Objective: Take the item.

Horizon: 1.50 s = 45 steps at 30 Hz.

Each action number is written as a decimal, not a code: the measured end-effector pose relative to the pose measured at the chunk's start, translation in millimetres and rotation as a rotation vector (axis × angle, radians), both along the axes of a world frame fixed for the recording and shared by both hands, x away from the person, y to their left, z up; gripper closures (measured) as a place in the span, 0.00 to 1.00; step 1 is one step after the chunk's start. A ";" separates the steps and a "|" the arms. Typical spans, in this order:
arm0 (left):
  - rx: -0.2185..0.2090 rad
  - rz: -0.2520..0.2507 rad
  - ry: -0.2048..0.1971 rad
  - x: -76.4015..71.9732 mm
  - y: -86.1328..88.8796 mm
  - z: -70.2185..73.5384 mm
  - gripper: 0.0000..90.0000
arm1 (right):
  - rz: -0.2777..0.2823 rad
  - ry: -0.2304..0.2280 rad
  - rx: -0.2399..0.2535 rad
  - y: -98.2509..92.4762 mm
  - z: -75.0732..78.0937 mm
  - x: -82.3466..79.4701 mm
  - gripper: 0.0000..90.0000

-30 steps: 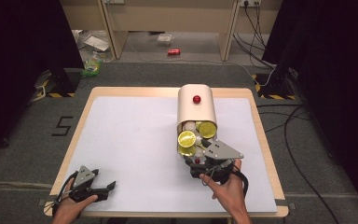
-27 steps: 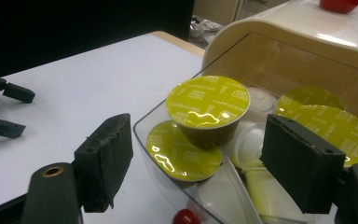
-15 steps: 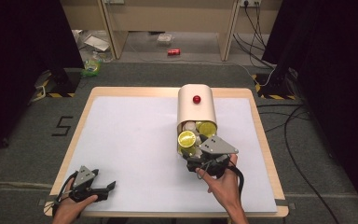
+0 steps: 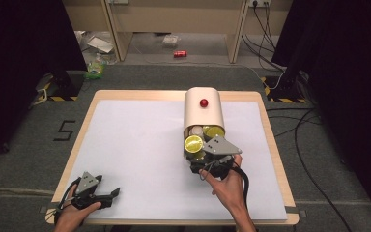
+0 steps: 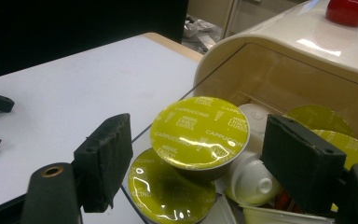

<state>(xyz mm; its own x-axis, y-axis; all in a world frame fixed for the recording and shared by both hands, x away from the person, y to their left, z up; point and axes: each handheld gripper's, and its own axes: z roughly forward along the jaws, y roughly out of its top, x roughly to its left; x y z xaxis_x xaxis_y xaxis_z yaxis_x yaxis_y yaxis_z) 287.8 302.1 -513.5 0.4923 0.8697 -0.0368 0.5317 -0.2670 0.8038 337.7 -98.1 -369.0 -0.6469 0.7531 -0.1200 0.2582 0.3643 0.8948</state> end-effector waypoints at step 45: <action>-0.001 0.000 0.000 0.0 0.1 0.0 0.15 | 0.010 -0.006 -0.036 9.6 -3.6 13.8 0.42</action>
